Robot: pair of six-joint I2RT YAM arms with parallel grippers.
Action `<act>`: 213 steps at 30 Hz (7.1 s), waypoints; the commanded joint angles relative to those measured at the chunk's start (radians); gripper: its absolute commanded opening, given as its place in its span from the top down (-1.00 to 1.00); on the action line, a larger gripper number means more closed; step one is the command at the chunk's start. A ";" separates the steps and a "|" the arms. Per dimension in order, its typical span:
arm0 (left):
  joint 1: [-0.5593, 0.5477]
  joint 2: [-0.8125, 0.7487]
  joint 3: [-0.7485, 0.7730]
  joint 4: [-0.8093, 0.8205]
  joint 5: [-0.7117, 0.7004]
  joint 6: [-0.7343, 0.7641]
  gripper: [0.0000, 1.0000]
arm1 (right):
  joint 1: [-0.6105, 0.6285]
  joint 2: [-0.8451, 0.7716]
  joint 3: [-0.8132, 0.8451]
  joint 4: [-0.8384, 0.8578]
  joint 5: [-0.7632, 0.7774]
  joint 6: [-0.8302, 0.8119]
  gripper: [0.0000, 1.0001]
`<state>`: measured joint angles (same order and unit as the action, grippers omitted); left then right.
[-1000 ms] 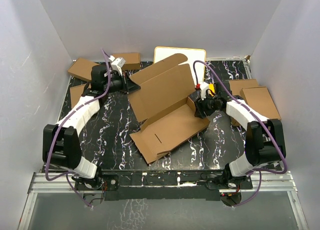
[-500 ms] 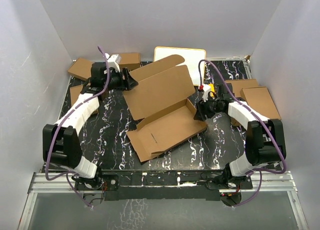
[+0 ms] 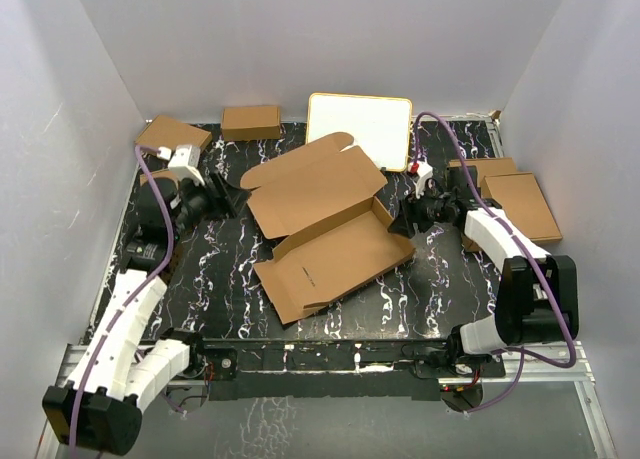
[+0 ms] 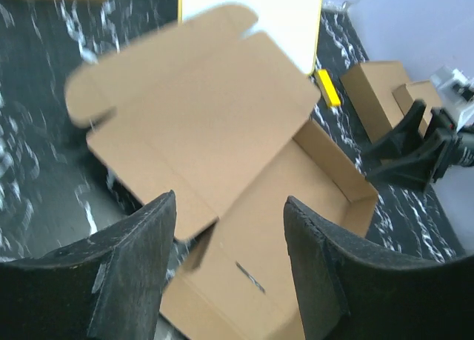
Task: Fold the paper box
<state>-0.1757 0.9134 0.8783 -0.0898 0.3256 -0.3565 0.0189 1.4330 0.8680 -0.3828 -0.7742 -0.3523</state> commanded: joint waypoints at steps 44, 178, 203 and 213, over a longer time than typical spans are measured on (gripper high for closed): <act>-0.224 0.281 -0.333 0.140 -0.170 -0.274 0.96 | 0.000 0.070 -0.044 0.180 0.119 0.114 -0.09; -0.449 -0.043 -0.360 -0.226 -0.299 -0.528 1.00 | 0.065 0.107 -0.044 0.140 0.104 0.108 0.03; -0.465 0.393 -0.277 0.150 -0.369 -0.271 1.00 | 0.071 0.127 -0.044 0.131 0.083 0.090 0.09; -0.477 0.450 -0.260 0.291 -0.176 -0.021 0.98 | 0.078 0.129 -0.043 0.130 0.085 0.090 0.10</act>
<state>-0.6403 1.3422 0.5716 0.1333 0.0402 -0.5140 0.0898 1.5517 0.8078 -0.2630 -0.6769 -0.2371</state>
